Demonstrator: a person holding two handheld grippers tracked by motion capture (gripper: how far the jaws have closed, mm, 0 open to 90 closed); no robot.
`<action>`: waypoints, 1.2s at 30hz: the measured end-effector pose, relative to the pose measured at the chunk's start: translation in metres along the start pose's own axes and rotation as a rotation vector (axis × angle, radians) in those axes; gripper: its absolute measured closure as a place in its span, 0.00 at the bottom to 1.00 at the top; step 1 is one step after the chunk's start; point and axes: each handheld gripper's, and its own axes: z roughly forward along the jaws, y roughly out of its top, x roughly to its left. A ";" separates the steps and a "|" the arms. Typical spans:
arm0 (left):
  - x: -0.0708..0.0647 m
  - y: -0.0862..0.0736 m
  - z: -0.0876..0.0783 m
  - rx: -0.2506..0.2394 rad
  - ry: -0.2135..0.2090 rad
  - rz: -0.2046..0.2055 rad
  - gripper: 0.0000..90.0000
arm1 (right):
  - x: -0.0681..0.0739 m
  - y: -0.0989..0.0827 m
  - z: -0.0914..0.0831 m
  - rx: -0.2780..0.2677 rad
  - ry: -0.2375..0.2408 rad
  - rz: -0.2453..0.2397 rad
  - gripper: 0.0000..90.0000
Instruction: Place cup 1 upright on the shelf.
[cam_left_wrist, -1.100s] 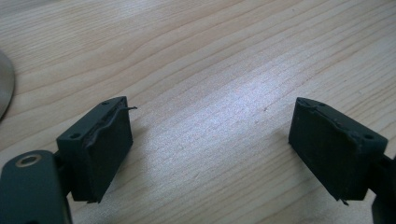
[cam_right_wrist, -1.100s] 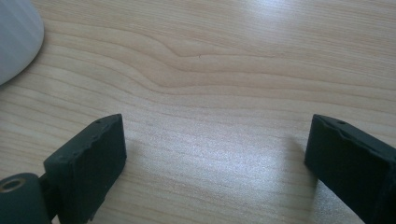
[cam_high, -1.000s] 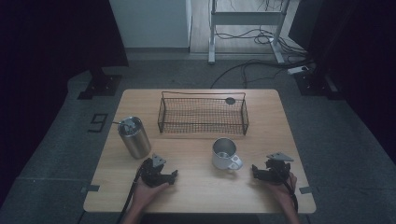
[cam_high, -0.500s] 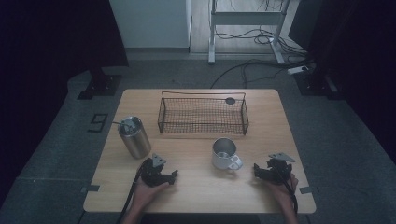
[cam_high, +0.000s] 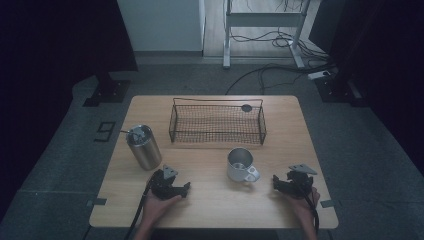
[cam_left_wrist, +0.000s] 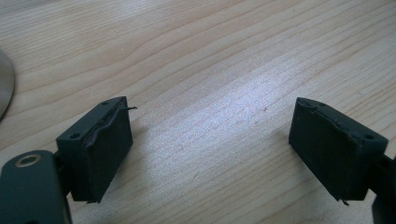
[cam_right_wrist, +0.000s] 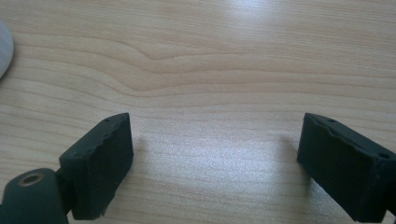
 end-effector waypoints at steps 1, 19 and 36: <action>0.000 0.000 0.000 0.000 0.000 0.000 0.15 | 0.000 0.000 0.000 0.003 0.004 -0.002 0.10; -0.001 0.011 -0.030 -0.080 -0.016 -0.026 0.16 | 0.000 -0.002 -0.003 -0.001 0.015 -0.012 0.11; 0.012 0.027 -0.064 -0.141 0.004 -0.046 0.14 | -0.001 -0.002 -0.003 -0.001 0.014 -0.011 0.11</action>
